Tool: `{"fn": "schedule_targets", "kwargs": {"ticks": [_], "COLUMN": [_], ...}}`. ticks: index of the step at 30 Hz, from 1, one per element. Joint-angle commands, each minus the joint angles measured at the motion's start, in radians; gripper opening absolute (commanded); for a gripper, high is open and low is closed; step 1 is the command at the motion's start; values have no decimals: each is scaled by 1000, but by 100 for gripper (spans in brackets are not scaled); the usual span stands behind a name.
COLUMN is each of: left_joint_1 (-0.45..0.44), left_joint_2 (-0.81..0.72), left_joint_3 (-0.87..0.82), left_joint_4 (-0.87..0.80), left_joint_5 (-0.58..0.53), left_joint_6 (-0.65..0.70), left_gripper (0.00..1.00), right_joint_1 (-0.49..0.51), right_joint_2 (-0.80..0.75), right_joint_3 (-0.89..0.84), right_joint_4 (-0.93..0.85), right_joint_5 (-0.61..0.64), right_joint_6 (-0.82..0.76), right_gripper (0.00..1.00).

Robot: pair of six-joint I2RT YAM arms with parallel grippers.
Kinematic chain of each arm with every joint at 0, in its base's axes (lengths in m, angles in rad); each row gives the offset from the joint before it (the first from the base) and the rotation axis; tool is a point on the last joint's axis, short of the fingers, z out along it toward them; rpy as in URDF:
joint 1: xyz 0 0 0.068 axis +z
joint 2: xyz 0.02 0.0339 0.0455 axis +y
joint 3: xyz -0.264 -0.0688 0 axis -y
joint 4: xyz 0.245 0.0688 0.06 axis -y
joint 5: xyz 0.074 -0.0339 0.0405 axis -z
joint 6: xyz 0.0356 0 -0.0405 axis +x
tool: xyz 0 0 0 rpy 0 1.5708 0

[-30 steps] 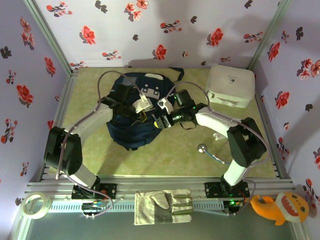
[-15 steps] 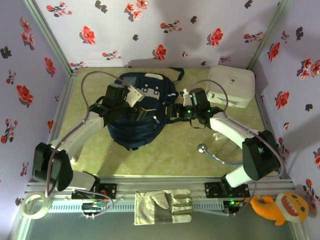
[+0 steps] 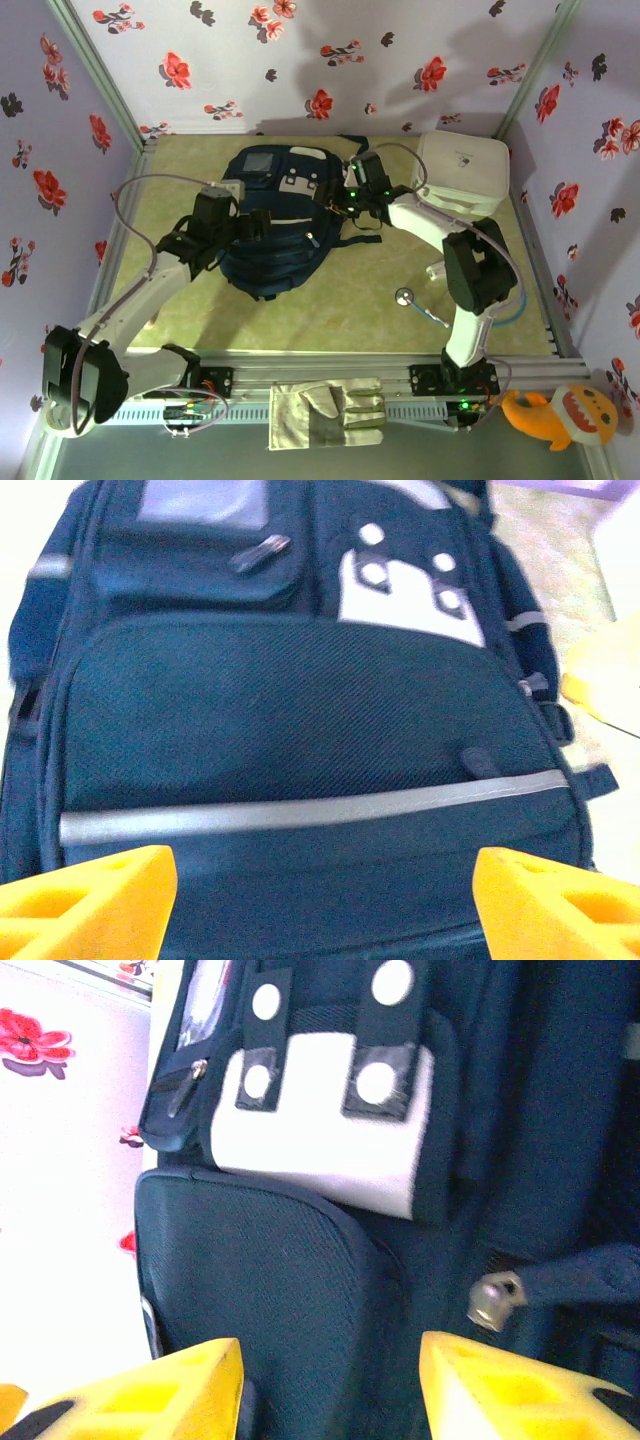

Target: Pack the student bag

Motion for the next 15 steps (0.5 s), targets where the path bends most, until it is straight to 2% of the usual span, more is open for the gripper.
{"fn": "schedule_targets", "kwargs": {"ticks": [1, 7, 15], "left_joint_1": [8, 7, 17], "left_joint_2": [-29, -19, 103], "left_joint_3": [-46, -164, -127], "left_joint_4": [-93, 51, 183], "left_joint_5": [-19, 127, 138], "left_joint_6": [-226, -413, -397], "left_gripper": [77, 73, 69], "right_joint_1": [11, 13, 16], "right_joint_2": [58, 126, 133], "right_joint_3": [64, 126, 113], "right_joint_4": [-56, -91, -55], "right_joint_5": [-25, -40, -82], "right_joint_6": [13, 13, 34], "right_gripper": [49, 44, 31]}}
